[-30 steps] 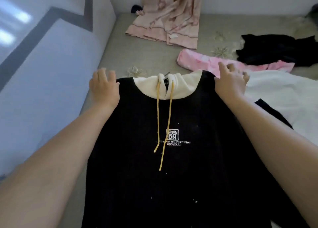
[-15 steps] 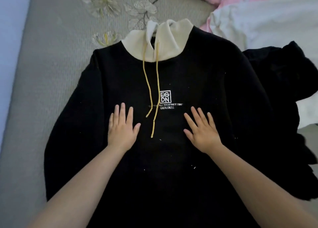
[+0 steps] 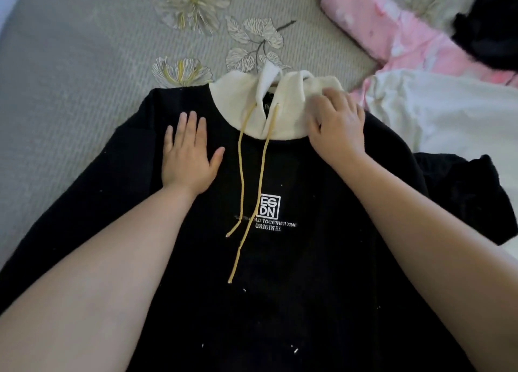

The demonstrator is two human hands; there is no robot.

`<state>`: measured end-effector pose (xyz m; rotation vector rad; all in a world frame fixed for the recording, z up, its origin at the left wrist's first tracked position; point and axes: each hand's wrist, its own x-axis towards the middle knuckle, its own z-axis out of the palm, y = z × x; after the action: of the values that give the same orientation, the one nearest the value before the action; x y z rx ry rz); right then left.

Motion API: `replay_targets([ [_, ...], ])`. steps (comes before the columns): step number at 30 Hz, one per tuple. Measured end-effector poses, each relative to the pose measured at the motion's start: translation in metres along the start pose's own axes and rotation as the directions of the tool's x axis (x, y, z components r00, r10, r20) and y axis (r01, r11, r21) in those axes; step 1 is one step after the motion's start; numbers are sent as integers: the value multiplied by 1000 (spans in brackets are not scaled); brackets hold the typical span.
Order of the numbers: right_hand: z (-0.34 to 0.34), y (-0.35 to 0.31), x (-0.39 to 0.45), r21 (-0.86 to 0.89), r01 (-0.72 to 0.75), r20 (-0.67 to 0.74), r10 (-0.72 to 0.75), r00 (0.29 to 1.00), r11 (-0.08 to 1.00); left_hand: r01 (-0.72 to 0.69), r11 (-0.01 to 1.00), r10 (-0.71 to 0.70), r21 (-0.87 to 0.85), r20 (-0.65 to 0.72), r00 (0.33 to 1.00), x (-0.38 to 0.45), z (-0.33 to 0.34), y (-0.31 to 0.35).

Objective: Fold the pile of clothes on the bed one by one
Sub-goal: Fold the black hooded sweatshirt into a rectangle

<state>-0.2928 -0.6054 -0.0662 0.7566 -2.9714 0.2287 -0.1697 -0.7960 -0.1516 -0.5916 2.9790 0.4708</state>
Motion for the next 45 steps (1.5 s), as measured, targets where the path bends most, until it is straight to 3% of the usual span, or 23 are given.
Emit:
replay_targets([
  [2,5,1,37,44,-107,28,106,994,993,8,1000,-8,-8,-20,1000,2,4,-1],
  [4,9,2,73,102,-307,137,292,946,946,11,1000,-11,-8,-12,1000,3,4,-2],
  [6,11,6,104,73,-494,358,440,824,866,9,1000,-10,-18,-8,1000,5,3,-1],
  [8,9,7,122,-5,-542,515,466,719,841,25,999,-25,-29,15,1000,5,-1,1],
  [10,5,3,127,45,-478,528,385,757,877,33,999,-32,-27,33,999,5,-5,3],
  [12,-5,-3,115,196,-359,447,243,861,913,38,999,-37,-21,46,998,6,-10,6],
  [14,-14,-9,80,235,-220,345,130,930,947,43,999,-41,-29,77,996,7,-14,7],
  [19,-12,-13,-36,38,-7,272,-4,962,999,66,997,-61,-48,97,993,7,-15,8],
  [21,-13,-15,-44,-38,-10,167,16,986,999,62,997,-58,-38,92,994,6,-14,7],
  [22,-14,-15,-35,-54,-90,212,99,972,994,62,998,-60,-29,92,994,6,-13,7],
  [25,-7,-8,16,-31,-355,386,339,858,934,67,998,-65,-14,94,993,7,-10,7],
  [27,4,-2,44,-105,-405,440,407,800,908,69,998,-68,-4,81,994,7,-9,7],
  [31,14,2,71,-218,-532,648,529,548,818,68,997,-65,-23,86,994,7,-10,8],
  [32,15,2,71,-211,-534,671,518,530,819,64,998,-62,-27,80,995,7,-11,7],
  [33,14,2,75,-175,-553,656,515,552,815,59,998,-57,-31,66,996,8,-11,7],
  [35,0,-2,86,-25,-597,514,522,680,802,46,999,-45,-27,45,998,8,-12,8],
  [37,-27,0,107,128,-566,181,542,820,814,44,999,-43,-17,56,997,7,-15,9],
  [39,-60,4,137,313,-524,-113,579,808,792,55,998,-53,-24,84,995,6,-20,10],
  [41,-72,9,163,406,-498,-110,582,806,766,62,997,-59,-37,85,995,6,-22,10],
  [43,-62,10,167,198,-553,101,545,833,809,67,996,-61,-56,106,993,7,-22,10],
  [45,-43,11,152,-25,-551,241,540,806,834,61,997,-57,-48,96,994,8,-20,10],
])
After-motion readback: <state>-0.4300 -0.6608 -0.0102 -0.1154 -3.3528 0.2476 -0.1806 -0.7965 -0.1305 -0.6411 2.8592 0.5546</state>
